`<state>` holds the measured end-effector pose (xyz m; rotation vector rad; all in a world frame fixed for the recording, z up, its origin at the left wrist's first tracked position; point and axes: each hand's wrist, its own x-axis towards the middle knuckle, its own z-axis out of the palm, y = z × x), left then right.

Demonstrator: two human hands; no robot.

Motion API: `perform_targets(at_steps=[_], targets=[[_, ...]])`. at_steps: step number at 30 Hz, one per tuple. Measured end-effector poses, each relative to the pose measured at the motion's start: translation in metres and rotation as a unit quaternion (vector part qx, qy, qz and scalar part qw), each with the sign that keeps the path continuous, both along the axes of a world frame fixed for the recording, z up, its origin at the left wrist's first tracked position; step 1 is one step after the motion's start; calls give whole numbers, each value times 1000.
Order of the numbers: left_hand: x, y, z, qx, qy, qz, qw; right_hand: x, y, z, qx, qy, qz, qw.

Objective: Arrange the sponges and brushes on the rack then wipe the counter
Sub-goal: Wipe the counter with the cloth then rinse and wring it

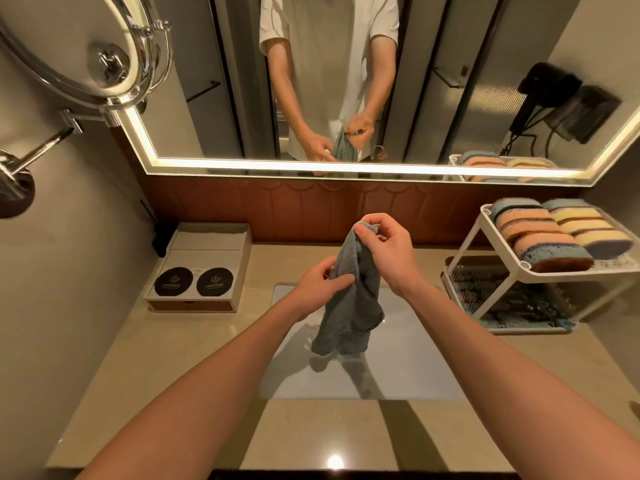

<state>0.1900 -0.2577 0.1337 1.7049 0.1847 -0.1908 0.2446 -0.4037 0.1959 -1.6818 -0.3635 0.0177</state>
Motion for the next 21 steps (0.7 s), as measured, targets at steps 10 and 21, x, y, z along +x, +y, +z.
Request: perform_targets(at_steps=[10,21], targets=[[3,13,16,55,-61,-1,997,6,-20,10,-42,28,29,998],[18,0,46,125,-143,36,981,19,-24,12,-120,-28,93,988]])
